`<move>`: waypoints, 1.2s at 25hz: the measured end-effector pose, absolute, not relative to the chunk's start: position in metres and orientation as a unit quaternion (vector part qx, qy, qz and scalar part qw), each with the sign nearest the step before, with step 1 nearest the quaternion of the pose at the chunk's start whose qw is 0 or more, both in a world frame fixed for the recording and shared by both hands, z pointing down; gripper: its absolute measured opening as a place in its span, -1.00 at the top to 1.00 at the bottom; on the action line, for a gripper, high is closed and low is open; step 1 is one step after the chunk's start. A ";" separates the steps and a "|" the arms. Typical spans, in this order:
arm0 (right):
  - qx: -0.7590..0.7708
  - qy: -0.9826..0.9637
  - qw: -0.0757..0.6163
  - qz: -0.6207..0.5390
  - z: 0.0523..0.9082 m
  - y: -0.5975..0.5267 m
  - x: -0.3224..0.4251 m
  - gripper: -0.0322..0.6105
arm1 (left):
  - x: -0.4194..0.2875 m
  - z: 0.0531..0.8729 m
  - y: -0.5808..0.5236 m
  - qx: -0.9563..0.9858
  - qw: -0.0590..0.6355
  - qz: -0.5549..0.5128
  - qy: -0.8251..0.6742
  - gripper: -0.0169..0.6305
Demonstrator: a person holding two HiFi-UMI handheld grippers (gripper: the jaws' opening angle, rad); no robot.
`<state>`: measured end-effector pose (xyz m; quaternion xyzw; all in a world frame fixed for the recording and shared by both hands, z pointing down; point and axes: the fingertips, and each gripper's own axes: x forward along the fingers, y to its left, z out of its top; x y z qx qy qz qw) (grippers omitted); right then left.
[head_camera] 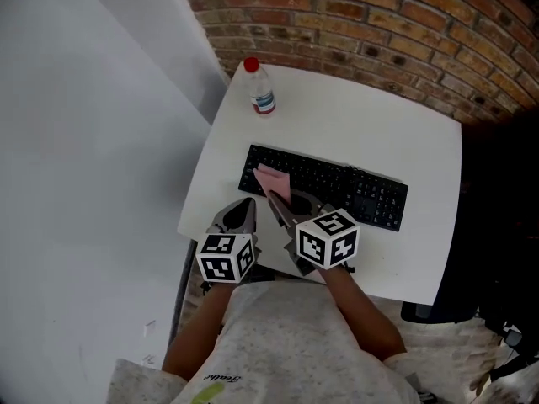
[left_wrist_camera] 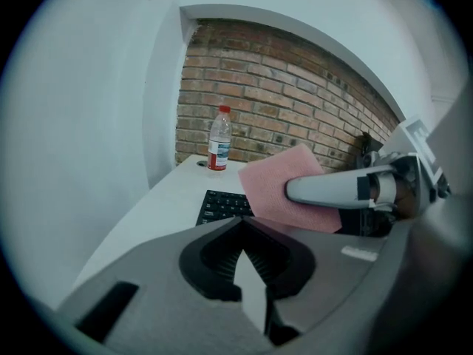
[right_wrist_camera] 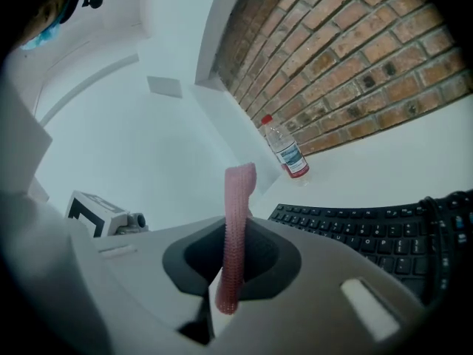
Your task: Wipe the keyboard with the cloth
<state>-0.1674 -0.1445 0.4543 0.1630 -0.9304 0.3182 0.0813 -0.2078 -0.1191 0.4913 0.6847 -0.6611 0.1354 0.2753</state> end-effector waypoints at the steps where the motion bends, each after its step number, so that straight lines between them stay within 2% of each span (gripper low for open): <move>1: 0.168 -0.927 0.079 0.325 0.456 -0.150 -0.175 0.83 | -0.216 0.492 -0.124 0.688 0.275 0.138 -0.657 0.97; 19: 0.264 -0.849 0.019 0.458 0.492 -0.218 -0.279 0.83 | -0.311 0.516 -0.177 0.752 0.290 0.176 -0.565 0.97; 30: 0.334 -0.834 0.069 0.432 0.511 -0.228 -0.266 0.83 | -0.298 0.518 -0.189 0.784 0.287 0.185 -0.518 0.97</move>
